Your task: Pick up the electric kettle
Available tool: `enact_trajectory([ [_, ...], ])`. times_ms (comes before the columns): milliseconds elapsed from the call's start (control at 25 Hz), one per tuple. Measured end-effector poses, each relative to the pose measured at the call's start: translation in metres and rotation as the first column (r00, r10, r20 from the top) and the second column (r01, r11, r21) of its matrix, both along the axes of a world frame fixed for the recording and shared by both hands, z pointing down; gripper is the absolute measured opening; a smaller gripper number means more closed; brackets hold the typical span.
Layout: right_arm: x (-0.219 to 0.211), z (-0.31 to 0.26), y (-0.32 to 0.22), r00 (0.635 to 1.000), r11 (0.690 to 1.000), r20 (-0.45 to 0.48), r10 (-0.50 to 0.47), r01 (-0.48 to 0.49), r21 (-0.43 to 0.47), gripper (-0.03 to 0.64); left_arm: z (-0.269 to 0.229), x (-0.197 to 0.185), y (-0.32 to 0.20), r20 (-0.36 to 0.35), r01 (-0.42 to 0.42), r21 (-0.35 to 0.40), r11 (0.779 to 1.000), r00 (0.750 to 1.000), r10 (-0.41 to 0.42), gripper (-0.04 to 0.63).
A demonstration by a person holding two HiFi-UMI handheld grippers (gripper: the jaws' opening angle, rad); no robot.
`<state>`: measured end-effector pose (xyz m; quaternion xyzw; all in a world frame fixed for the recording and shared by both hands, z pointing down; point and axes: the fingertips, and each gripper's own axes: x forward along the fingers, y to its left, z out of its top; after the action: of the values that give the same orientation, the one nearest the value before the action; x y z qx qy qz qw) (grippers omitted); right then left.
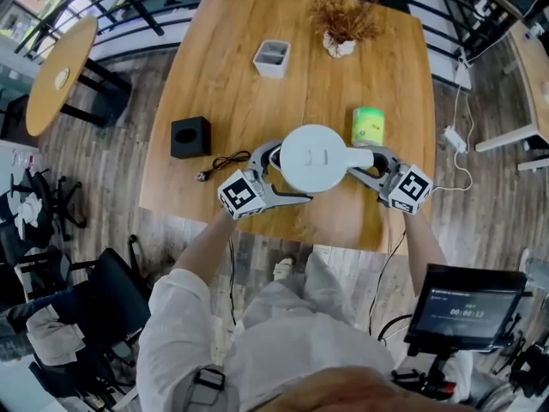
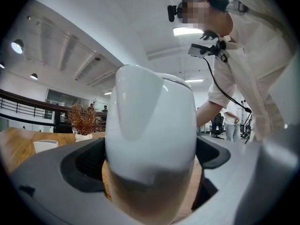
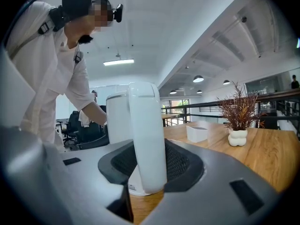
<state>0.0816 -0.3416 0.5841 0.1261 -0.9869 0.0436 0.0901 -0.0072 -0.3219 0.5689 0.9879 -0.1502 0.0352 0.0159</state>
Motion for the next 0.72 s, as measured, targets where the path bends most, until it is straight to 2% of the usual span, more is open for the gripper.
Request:
enact_trajectory([
  [440, -0.0008, 0.0028, -0.0017, 0.999, 0.999, -0.044, -0.004, 0.006, 0.037, 0.13, 0.003, 0.0019, -0.0039, 0.031, -0.023, -0.029, 0.999, 0.999, 0.024, 0.583],
  [720, -0.0035, -0.001, -0.0026, 0.998, 0.999, -0.055, -0.006, 0.008, 0.042, 0.13, -0.0003, -0.0006, -0.0046, 0.026, -0.016, -0.033, 0.999, 1.0, 0.017, 0.583],
])
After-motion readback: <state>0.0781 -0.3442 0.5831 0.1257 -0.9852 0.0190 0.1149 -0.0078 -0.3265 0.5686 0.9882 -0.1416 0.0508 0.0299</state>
